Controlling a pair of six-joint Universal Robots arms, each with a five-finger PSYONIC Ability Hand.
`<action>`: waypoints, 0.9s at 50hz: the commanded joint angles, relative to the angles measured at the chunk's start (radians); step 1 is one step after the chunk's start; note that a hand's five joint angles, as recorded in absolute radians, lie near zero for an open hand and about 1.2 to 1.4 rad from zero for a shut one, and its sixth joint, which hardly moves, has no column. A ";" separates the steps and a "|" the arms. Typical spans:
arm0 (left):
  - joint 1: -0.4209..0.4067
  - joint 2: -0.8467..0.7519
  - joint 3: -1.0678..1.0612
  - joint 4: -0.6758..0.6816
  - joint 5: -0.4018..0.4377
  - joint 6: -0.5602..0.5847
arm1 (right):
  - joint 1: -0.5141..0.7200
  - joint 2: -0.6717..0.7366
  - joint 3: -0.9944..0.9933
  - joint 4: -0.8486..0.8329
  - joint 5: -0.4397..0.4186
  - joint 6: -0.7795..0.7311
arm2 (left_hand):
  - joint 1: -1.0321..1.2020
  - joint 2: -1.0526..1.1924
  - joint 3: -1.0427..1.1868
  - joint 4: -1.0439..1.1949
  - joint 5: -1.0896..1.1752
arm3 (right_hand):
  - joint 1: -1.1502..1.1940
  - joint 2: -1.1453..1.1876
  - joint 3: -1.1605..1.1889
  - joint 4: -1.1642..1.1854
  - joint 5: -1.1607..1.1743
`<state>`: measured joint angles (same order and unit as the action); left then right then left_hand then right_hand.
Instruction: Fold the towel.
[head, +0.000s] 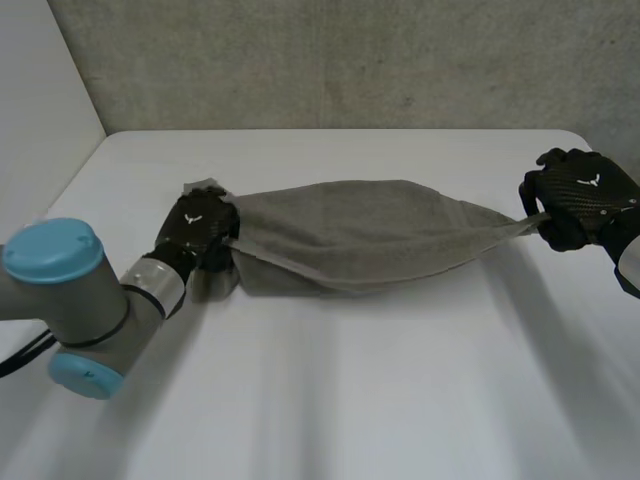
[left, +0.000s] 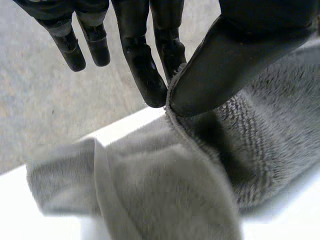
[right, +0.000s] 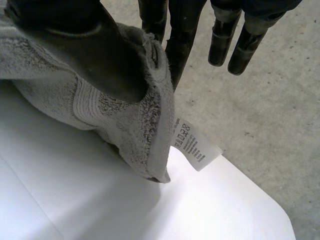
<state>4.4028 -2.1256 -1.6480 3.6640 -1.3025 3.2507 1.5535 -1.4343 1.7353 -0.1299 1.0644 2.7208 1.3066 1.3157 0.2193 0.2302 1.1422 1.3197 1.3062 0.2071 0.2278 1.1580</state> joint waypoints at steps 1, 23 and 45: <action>0.052 0.244 -0.041 -0.177 0.074 0.001 | -0.007 -0.066 -0.043 0.139 -0.012 -0.004 | 0.090 0.081 -0.045 -0.056 0.080 | 0.077 0.090 -0.033 -0.053 0.064; 0.238 0.156 0.300 -0.510 0.310 0.248 | 0.204 0.192 -0.415 0.268 0.062 -0.265 | 0.090 0.081 -0.045 -0.056 0.080 | 0.077 0.090 -0.033 -0.053 0.064; 0.170 0.208 0.569 -0.078 0.164 0.216 | 0.260 0.124 -0.579 -0.252 0.273 -0.213 | 0.090 0.081 -0.045 -0.056 0.080 | 0.077 0.090 -0.033 -0.053 0.064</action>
<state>4.5652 -2.0301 -0.9694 3.5021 -1.1599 3.5059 1.8250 -1.2567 1.0606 -0.4324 1.4000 2.4767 1.3074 1.3415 0.2192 0.2301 1.1629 1.3199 1.3258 0.2071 0.2278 1.1591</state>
